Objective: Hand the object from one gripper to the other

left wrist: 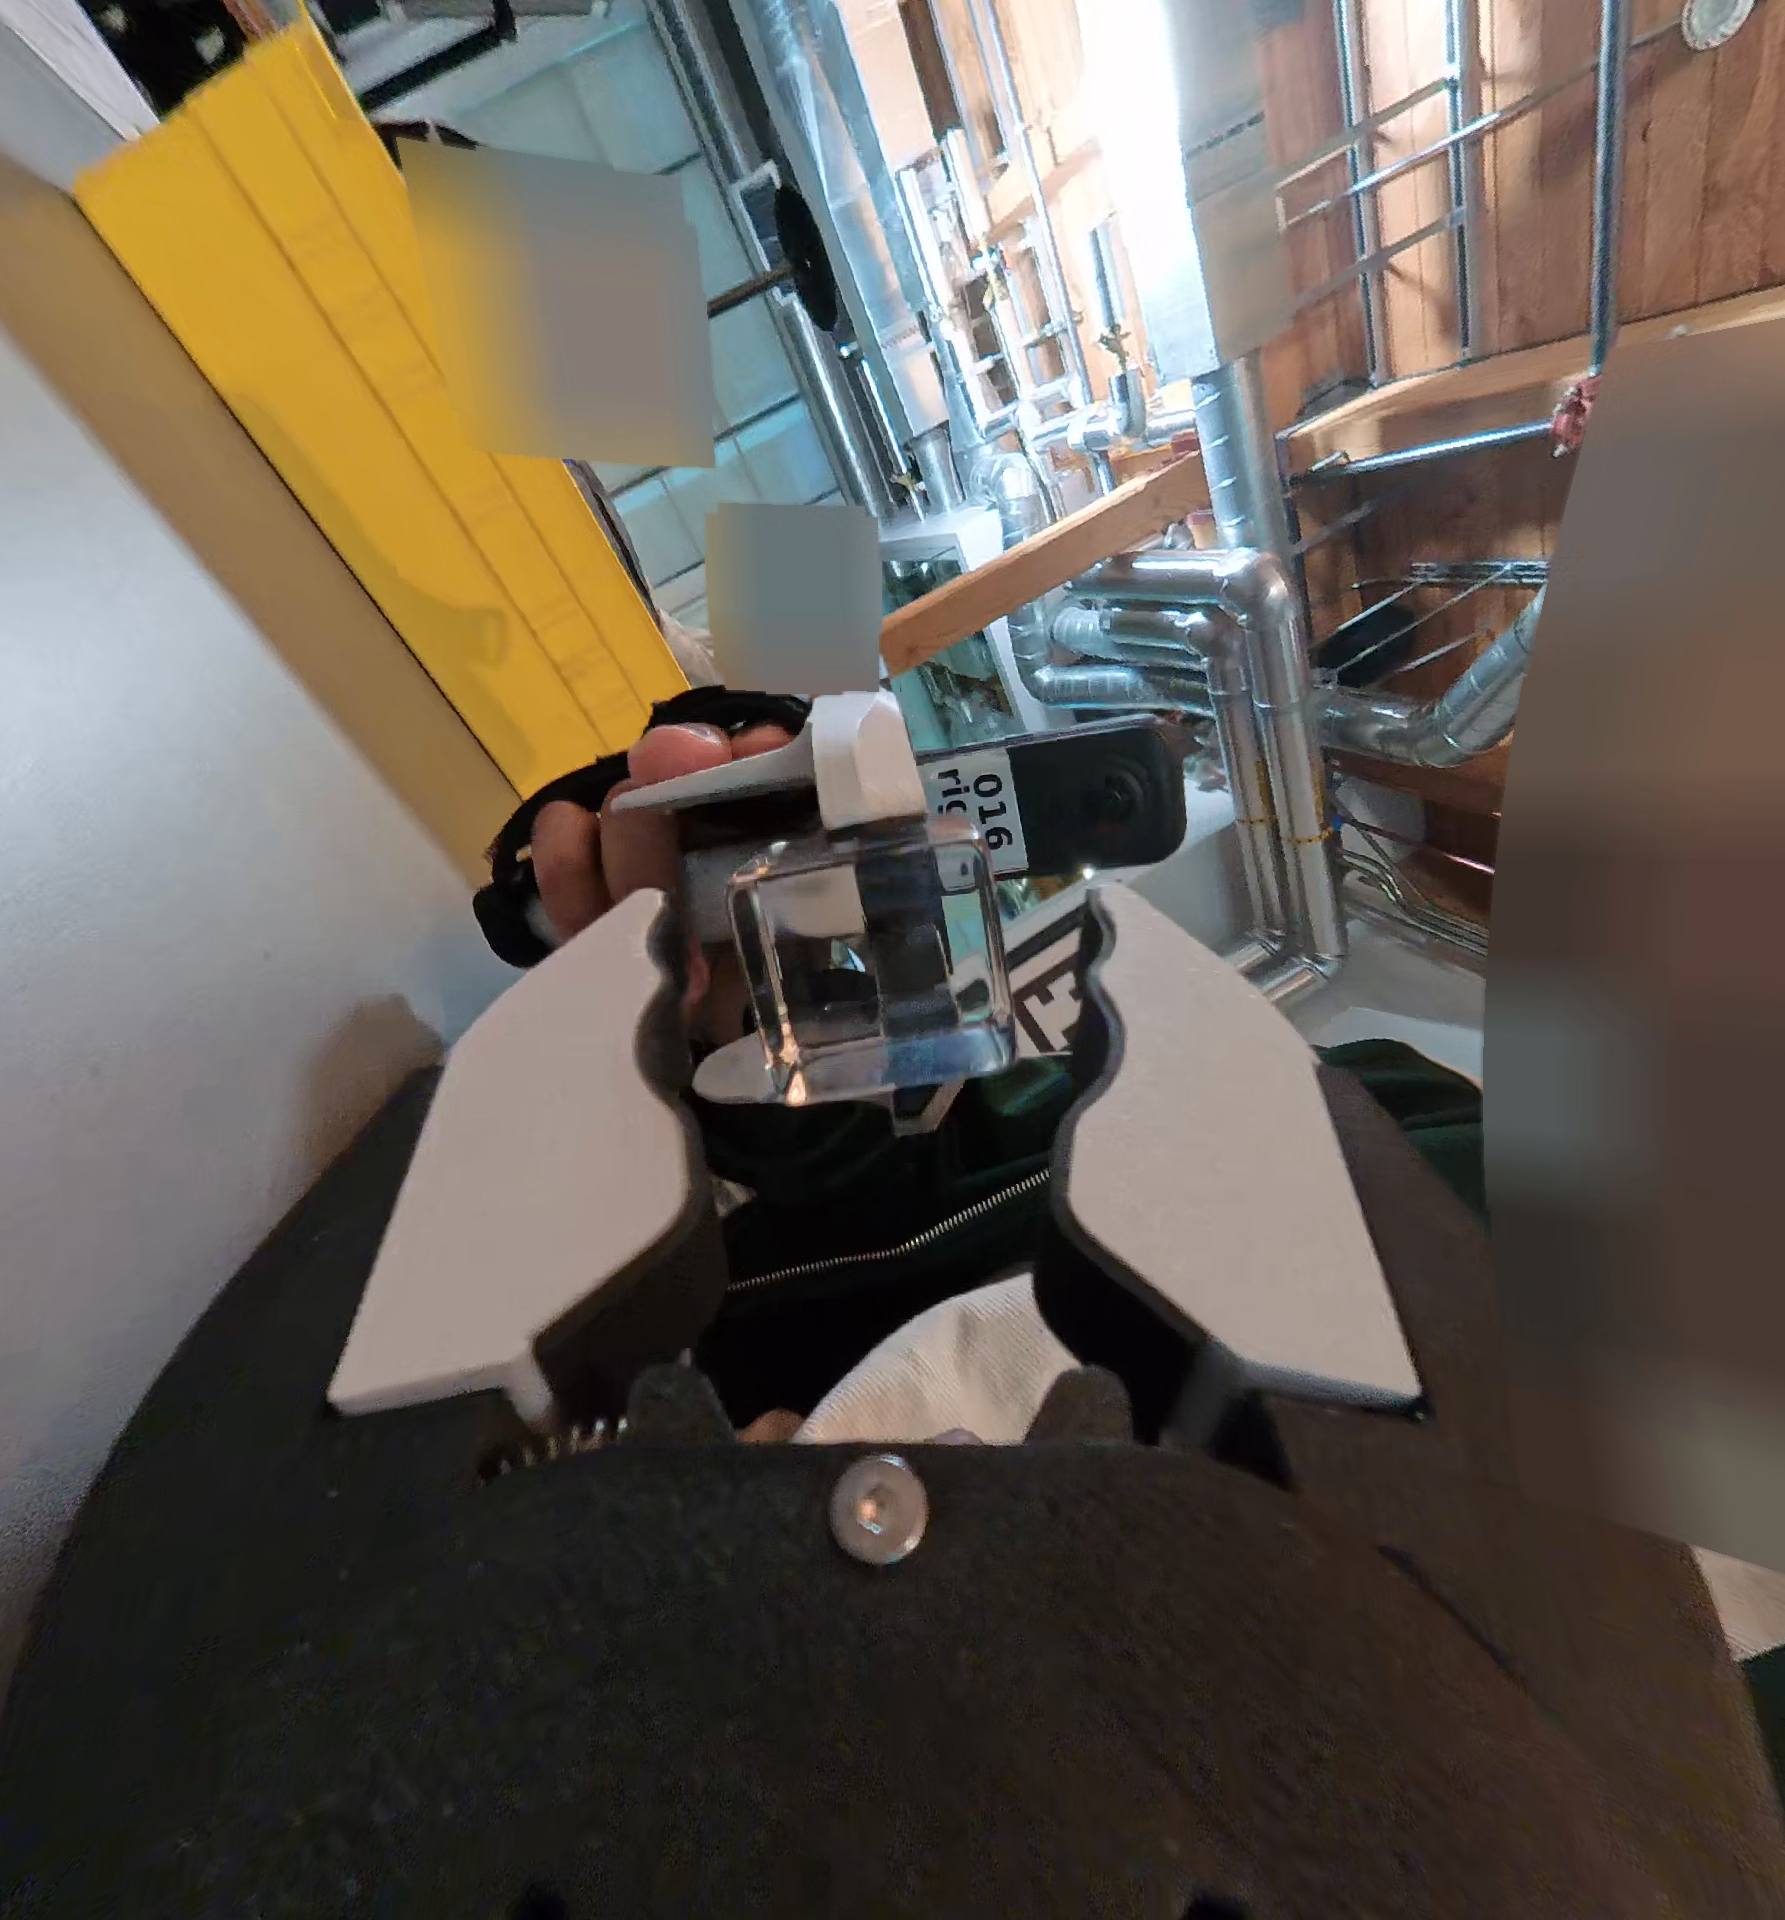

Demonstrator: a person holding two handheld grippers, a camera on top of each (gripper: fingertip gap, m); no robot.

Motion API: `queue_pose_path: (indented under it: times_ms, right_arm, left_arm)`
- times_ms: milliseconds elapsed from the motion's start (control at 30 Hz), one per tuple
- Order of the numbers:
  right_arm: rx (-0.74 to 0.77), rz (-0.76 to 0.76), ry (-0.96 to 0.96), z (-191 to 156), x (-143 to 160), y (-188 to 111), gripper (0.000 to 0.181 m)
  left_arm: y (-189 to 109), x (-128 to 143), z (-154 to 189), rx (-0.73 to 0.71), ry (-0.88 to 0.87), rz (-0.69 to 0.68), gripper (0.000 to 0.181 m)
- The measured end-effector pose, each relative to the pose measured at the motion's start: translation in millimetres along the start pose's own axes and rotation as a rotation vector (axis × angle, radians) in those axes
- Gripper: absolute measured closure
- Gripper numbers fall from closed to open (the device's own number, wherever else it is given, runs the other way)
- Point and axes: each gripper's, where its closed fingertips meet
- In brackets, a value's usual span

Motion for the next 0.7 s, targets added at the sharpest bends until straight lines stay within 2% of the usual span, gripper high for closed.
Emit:
queue_pose_path:
  times_ms: [33,200,333,533,700]
  right_arm:
    - [0.013,0.013,0.041,4,-1,-1,0.138]
    - [0.039,0.113,0.420,24,-4,-12,0.138]
    - [0.028,0.239,0.740,38,-7,-21,0.138]
    - [-0.005,0.297,0.823,39,-12,-24,0.138]
    - [-0.016,0.289,0.824,37,-11,-22,0.138]
  left_arm:
    - [-1,-3,0,-0.004,0.012,0.014,0.107]
    - [-8,-18,-3,-0.009,0.047,0.081,0.098]
    - [-12,-20,-9,-0.031,0.078,0.077,0.100]
    - [-12,-18,-12,-0.042,0.103,0.052,0.102]
    - [-12,-18,-12,-0.029,0.082,0.057,0.105]
Point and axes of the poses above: each gripper's, where its closed fingertips meet, y out along the fingers, x out of its underside, z = x × y across the jaws, and after that the axes turned 8 degrees about z, right-handed
